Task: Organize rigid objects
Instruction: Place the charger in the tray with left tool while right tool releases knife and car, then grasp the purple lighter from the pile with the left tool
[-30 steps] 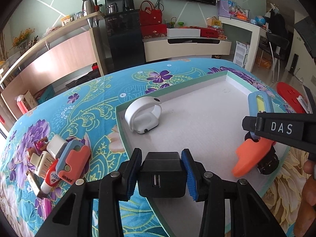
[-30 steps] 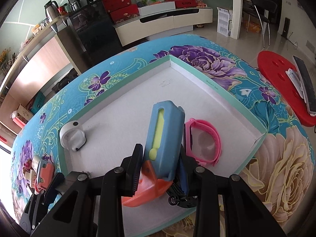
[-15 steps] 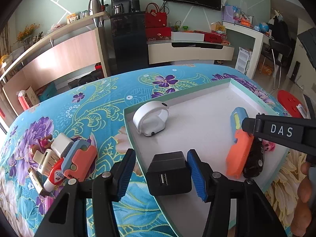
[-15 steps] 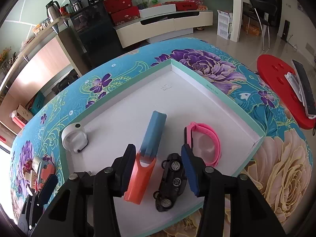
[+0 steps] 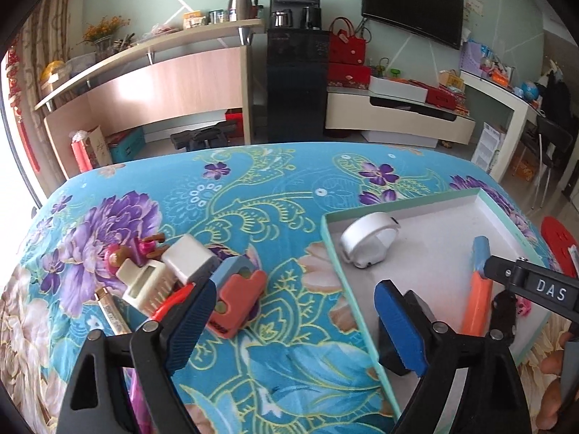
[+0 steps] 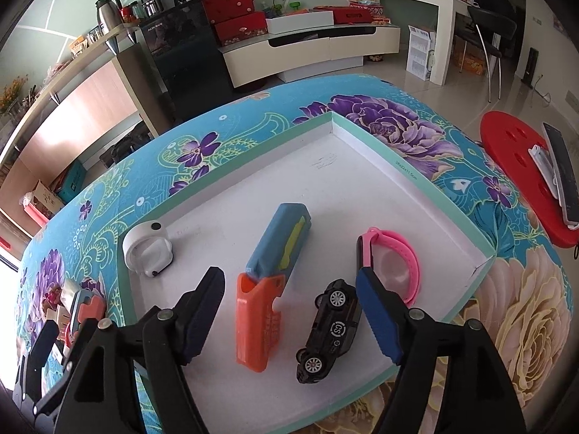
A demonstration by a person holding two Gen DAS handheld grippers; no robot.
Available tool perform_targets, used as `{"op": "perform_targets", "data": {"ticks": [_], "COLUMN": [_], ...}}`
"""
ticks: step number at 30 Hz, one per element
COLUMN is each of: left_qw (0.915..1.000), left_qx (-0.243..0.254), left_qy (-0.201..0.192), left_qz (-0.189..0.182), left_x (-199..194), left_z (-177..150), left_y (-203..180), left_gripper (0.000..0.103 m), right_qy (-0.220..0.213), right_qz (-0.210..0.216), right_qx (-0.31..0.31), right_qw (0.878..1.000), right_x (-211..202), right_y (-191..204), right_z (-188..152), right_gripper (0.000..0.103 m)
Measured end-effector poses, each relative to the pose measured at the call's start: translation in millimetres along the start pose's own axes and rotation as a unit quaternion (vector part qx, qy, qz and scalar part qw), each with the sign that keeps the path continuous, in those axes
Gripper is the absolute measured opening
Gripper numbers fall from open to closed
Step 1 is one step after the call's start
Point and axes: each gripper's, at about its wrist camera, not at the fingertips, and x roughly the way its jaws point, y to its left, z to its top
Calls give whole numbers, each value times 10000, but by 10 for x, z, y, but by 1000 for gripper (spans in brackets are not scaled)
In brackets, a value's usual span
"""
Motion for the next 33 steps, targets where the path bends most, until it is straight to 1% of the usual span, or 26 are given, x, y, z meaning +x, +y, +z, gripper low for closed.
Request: {"op": "perform_targets", "data": {"ticks": [2, 3, 4, 6, 7, 11, 14, 18, 24, 29, 33], "left_qw": [9997, 9994, 9990, 9976, 9966, 9919, 9872, 9804, 9740, 9718, 9695], "left_qx": [-202, -306, -398, -560, -637, -922, -1113, -1362, -1505, -1617, -1646], "left_qy": [32, 50, 71, 141, 167, 285, 315, 395, 507, 534, 610], "left_qz": [105, 155, 209, 388, 485, 829, 1102, 1367, 1616, 1629, 1712], "left_x": [8, 12, 20, 33, 41, 57, 31, -16, -90, -172, -214], "left_z": [9, 11, 12, 1, -8, -36, -61, -102, -177, -242, -299], "left_y": [139, 205, 273, 401, 467, 716, 896, 1124, 1346, 1513, 1639], "left_gripper": [91, 92, 92, 98, 99, 100, 103, 103, 103, 103, 103], "right_qy": [-18, -34, -46, -59, -57, -53, -44, -12, 51, 180, 376], "right_qz": [11, 18, 26, 55, 83, 279, 451, 634, 759, 951, 1107], "right_qx": [-39, -58, -79, -133, -177, -484, -773, -1122, -1607, -1827, -1923], "right_qw": [10000, 10000, 10000, 9999, 9998, 9984, 9960, 9917, 9841, 9784, 9743], "right_x": [-4, -9, -14, -21, -23, -35, -51, -65, -58, -40, 22], "right_y": [31, 50, 71, 133, 174, 414, 628, 895, 1220, 1390, 1518], "right_z": [-3, -5, -5, -7, -12, -53, -102, -182, -327, -439, -536], "right_gripper": [86, 87, 87, 87, 87, 87, 87, 87, 87, 87, 87]}}
